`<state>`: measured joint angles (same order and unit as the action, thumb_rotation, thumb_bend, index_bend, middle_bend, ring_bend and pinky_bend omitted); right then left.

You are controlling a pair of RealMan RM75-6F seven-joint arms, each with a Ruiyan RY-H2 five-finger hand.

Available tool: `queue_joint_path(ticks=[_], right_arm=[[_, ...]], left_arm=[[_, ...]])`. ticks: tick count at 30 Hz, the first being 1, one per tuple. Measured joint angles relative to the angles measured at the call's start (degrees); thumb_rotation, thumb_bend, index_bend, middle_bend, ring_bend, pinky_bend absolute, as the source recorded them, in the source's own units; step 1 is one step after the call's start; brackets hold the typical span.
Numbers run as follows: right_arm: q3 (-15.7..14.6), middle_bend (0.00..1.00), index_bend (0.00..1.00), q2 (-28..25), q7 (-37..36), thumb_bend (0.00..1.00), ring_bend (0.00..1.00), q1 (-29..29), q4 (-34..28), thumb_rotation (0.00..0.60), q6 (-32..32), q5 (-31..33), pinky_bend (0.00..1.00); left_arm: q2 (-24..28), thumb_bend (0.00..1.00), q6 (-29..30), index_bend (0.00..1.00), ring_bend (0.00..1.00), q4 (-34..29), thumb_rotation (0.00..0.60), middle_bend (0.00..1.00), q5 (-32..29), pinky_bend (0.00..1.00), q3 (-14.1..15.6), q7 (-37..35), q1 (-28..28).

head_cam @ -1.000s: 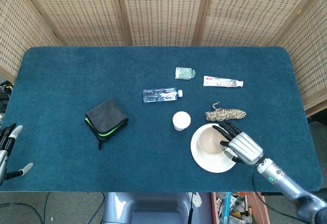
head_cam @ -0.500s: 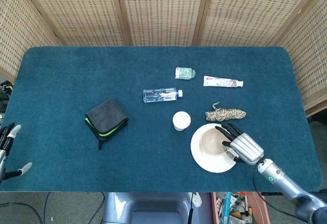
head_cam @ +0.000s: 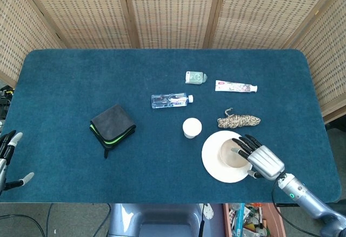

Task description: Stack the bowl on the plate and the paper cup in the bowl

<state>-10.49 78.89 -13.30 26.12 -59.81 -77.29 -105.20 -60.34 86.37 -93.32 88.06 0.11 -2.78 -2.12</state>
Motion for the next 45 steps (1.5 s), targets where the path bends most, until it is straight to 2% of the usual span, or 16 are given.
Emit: queue_joint_path(ticks=[5, 8, 11, 14, 18, 23, 27, 33, 38, 45], right_arm=[[0.18, 0.0, 0.11, -3.07, 1.33, 0.17, 0.0, -0.68, -4.53, 0.6, -3.1, -0.55, 0.0], [1.32, 0.0, 0.11, -5.59, 2.03, 0.18, 0.0, -0.46, -8.25, 0.6, -4.75, -0.6, 0.0], [3.53, 0.0, 0.17, -8.12, 2.35, 0.18, 0.0, 0.96, -12.65, 0.6, -4.7, 0.17, 0.0], [6.07, 0.0, 0.23, -10.09, 3.39, 0.19, 0.0, 3.73, -17.58, 0.6, -1.42, 2.13, 0.0], [9.15, 0.0, 0.28, -11.62, 7.0, 0.19, 0.0, 7.61, -23.97, 0.6, 7.32, 6.63, 0.0], [12.74, 0.0, 0.32, -11.42, 11.86, 0.22, 0.0, 12.22, -28.98, 0.6, 16.99, 13.24, 0.0], [14.85, 0.0, 0.33, -8.44, 17.5, 0.23, 0.0, 15.44, -29.45, 0.6, 23.09, 18.73, 0.0], [17.32, 0.0, 0.34, -1.7, 25.27, 0.23, 0.0, 18.61, -27.05, 0.6, 28.02, 26.4, 0.0], [18.63, 0.0, 0.34, 1.56, 29.14, 0.25, 0.0, 20.14, -24.76, 0.6, 29.54, 30.4, 0.0], [19.33, 0.0, 0.41, 3.81, 30.7, 0.3, 0.0, 21.01, -22.53, 0.6, 30.59, 34.19, 0.0]], left_arm=[[0.07, 0.0, -0.05, 0.0, 0.0, -0.01, 0.6, 0.0, 0.19, 0.0, 0.1, -0.08, -0.02], [0.11, 0.0, 0.08, 0.0, 0.0, 0.01, 0.6, 0.0, 0.35, 0.0, 0.14, -0.16, 0.02], [0.05, 0.0, 0.23, 0.0, 0.0, 0.01, 0.6, 0.0, 0.4, 0.0, 0.06, 0.11, 0.02], [-0.25, 0.0, 0.41, 0.0, 0.0, -0.07, 0.6, 0.0, 0.36, 0.0, -0.06, 0.94, 0.02], [-0.2, 0.0, 0.12, 0.0, 0.0, -0.11, 0.6, 0.0, 0.07, 0.0, -0.15, 0.78, -0.08], [0.08, 0.0, -0.48, 0.0, 0.0, -0.13, 0.6, 0.0, -0.32, 0.0, -0.25, 0.2, -0.31], [0.27, 0.0, -1.34, 0.0, 0.0, -0.22, 0.6, 0.0, -0.8, 0.0, -0.41, -0.05, -0.72], [0.32, 0.0, -2.6, 0.0, 0.0, -0.29, 0.6, 0.0, -1.91, 0.0, -0.65, 0.1, -1.2], [0.35, 0.0, -3.13, 0.0, 0.0, -0.39, 0.6, 0.0, -2.31, 0.0, -0.74, 0.21, -1.47], [0.54, 0.0, -3.37, 0.0, 0.0, -0.33, 0.6, 0.0, -2.6, 0.0, -0.84, -0.35, -1.59]])
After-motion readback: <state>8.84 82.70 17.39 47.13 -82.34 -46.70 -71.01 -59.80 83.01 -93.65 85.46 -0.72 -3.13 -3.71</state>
